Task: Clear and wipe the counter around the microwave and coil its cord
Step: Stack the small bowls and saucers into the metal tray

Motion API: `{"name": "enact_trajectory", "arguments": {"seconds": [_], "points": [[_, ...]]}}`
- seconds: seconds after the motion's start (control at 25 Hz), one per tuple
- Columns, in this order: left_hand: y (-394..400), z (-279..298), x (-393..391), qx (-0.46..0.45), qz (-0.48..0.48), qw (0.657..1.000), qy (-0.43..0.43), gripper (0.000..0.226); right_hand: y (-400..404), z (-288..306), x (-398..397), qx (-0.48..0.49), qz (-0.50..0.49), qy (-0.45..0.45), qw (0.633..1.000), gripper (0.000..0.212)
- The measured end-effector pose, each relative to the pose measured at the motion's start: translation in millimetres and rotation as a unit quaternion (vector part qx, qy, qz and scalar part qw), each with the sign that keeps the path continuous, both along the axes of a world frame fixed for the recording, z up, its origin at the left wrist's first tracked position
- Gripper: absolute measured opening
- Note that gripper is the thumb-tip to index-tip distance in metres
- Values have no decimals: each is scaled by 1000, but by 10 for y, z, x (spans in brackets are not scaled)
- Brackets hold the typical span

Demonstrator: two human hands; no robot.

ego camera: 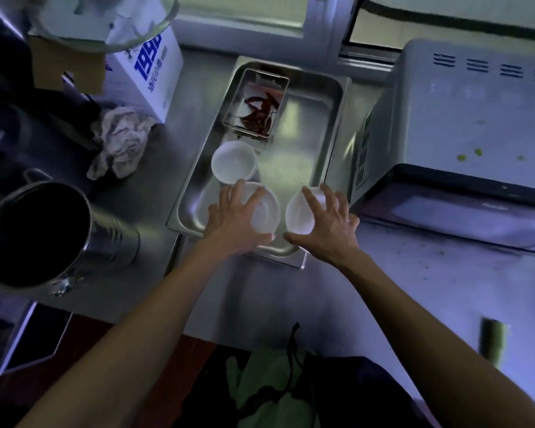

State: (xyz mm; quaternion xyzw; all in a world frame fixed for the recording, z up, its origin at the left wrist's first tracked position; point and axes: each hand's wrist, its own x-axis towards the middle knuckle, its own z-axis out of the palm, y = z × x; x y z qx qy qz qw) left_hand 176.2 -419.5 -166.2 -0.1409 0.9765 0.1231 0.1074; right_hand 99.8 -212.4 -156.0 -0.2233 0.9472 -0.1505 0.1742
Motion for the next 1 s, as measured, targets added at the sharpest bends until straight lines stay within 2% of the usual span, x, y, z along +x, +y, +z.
{"name": "enact_trajectory", "arguments": {"seconds": [0.16,0.48,0.84,1.0], "points": [[-108,-222,-239,-13,-78,996,-44,111,-80,-73,51,22,-59,-12,998,109],[-63,-518,-523,34,-160,981,-107,115,-53,-105,110,57,-129,-15,990,112],[-24,-577,-553,27,-157,978,-137,109,-120,-168,43,62,-93,6,994,111],[-126,-505,-408,28,-132,986,-94,92,-177,-161,16,57,-73,23,995,114]]}}
